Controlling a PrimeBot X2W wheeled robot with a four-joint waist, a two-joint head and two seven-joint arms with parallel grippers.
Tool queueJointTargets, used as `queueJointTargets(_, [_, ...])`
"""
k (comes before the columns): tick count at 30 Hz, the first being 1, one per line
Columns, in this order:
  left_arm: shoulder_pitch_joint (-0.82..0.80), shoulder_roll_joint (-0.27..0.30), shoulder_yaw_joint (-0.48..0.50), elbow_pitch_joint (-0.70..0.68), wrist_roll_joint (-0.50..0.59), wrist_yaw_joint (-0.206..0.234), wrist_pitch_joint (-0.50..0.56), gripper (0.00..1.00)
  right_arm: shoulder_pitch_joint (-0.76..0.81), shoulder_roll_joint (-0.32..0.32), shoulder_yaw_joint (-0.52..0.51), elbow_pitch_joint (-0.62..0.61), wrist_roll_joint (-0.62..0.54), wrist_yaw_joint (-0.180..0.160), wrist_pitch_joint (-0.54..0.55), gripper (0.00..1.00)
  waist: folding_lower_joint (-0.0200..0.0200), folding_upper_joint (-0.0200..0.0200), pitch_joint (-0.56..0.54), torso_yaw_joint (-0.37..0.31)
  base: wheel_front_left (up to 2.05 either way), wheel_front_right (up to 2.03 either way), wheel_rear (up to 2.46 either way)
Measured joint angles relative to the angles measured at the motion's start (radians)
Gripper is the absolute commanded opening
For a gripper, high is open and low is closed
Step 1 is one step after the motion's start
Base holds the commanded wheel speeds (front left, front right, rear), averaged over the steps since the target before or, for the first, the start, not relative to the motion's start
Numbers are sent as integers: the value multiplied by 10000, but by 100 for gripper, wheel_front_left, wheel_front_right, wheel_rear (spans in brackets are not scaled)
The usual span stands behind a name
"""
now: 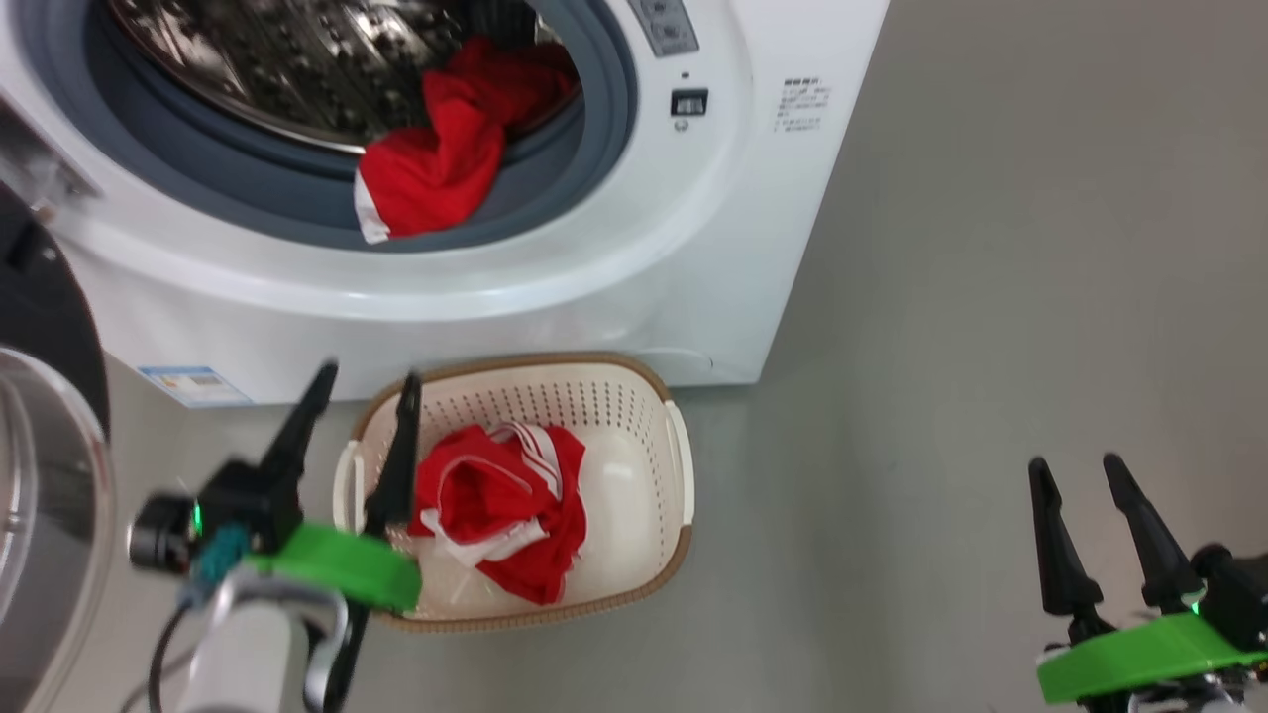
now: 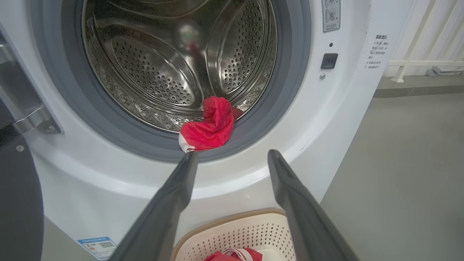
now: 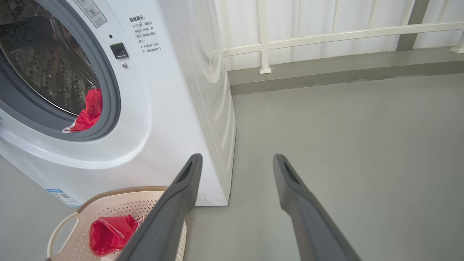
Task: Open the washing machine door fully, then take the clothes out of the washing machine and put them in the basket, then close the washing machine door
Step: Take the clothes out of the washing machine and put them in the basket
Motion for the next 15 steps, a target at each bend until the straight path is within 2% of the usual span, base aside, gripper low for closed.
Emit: queueJointTargets(15, [-5991, 671, -1053, 3452, -347, -2, -12, 100, -1962, 299, 362, -144, 88, 0, -2, 100, 0, 0, 2472, -492, 0, 0, 0])
